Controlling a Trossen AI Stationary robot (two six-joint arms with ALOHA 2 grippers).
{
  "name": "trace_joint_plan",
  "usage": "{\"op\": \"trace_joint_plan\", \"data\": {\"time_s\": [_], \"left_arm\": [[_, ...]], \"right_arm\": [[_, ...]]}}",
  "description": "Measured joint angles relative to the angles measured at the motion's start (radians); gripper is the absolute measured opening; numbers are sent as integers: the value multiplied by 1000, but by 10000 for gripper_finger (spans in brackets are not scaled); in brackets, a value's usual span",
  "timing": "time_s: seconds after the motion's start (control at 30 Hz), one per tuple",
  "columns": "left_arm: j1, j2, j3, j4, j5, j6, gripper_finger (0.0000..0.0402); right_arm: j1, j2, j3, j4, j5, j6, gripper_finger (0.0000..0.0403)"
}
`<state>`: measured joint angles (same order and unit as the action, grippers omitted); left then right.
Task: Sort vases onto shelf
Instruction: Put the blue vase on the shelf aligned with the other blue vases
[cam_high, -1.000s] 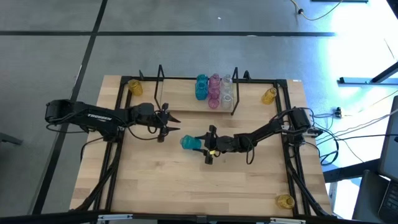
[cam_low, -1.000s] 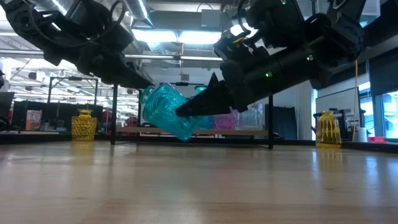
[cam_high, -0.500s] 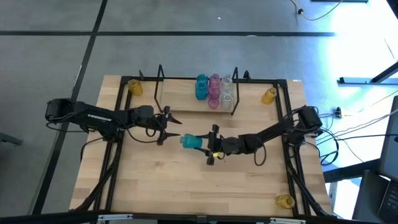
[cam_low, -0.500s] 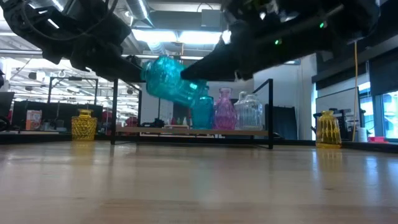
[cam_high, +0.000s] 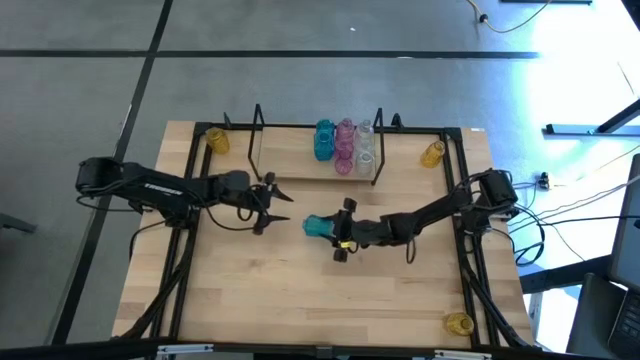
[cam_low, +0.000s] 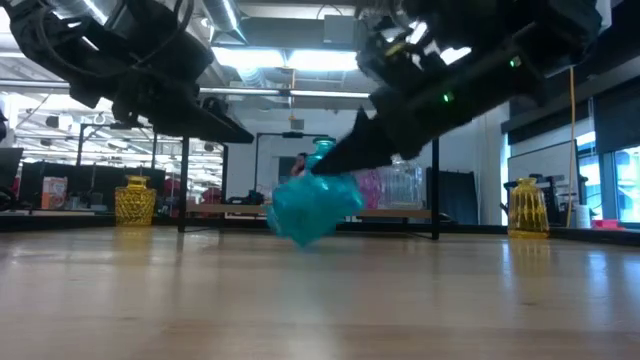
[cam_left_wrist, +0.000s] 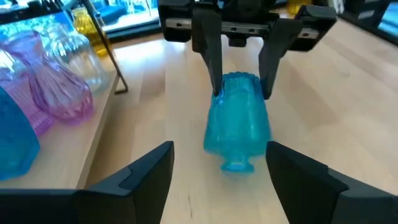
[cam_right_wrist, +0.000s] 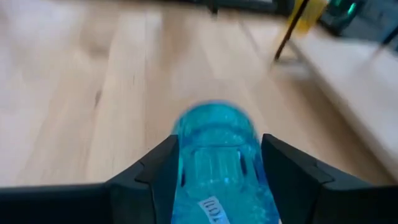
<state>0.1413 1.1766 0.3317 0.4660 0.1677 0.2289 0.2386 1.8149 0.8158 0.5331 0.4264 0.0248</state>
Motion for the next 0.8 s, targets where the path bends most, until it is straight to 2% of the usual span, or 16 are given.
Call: {"op": "trace_joint_plan", "data": {"time_s": [0.17, 0.4, 0.53, 0.7, 0.8], "left_arm": [[0, 15, 0, -2, -1, 18, 250], [0, 15, 0, 0, -2, 18, 250], [0, 15, 0, 0, -2, 18, 250], [0, 15, 0, 0, -2, 25, 250], [0, 15, 0, -1, -2, 24, 250]], "right_arm": [[-19, 0, 0, -93, -31, 72, 197], [-17, 0, 0, -90, -80, 83, 204], [-18, 0, 0, -60, -122, 87, 237], [-39, 34, 1, -5, -96, 83, 292], [-60, 79, 12, -1, -155, 102, 314]]}}
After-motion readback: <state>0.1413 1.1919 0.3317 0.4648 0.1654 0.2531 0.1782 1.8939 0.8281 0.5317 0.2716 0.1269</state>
